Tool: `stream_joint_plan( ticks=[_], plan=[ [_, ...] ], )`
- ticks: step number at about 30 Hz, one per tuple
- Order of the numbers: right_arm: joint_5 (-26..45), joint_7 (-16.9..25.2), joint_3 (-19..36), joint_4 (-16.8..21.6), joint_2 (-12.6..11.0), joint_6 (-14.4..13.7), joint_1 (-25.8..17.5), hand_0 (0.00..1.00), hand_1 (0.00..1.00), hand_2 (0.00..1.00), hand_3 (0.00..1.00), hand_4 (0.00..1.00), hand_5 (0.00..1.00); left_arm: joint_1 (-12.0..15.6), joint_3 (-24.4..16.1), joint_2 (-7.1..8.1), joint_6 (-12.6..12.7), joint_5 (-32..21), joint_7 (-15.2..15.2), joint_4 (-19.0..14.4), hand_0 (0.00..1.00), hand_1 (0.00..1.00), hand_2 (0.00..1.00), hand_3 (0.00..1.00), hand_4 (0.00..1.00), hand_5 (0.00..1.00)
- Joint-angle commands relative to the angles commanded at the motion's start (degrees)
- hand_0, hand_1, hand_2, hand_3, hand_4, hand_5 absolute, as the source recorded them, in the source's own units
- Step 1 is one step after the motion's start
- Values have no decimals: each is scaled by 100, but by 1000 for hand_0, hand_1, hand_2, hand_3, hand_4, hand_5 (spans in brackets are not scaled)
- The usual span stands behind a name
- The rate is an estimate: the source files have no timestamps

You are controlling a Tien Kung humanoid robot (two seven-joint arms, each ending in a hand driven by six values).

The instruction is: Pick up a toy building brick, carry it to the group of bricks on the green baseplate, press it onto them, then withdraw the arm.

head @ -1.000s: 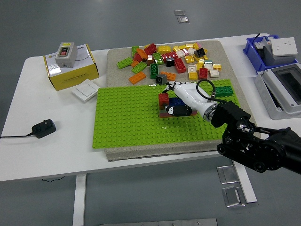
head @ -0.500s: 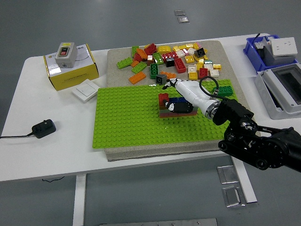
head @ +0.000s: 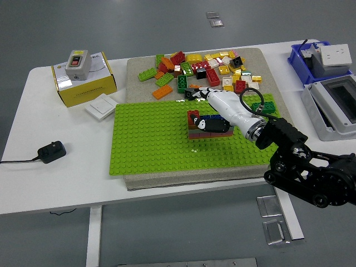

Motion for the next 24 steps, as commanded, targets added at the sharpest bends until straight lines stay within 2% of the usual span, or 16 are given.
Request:
stream_joint_plan(
  ticks=[4, 5, 15, 24],
  plan=[
    [6, 7, 21, 36, 19, -23, -3, 805, 879, 971, 630, 588, 529, -1, -5, 2, 5, 8, -1, 0, 660, 658, 582, 594, 185, 702],
    [25, 10, 12, 16, 36, -26, 4, 806, 877, 973, 631, 594, 567, -3, -2, 2, 6, 5, -2, 0, 660, 658, 582, 593, 187, 703],
    [236, 61, -129, -304, 214, -29, 50, 806, 876, 973, 635, 587, 554, -9, 8, 0, 8, -1, 5, 0, 660, 658, 582, 593, 187, 703],
    [269, 67, -137, -400, 222, -18, 42, 809, 882, 972, 637, 593, 551, -2, 7, 3, 9, 0, 4, 0, 660, 659, 582, 593, 191, 706]
  ],
)
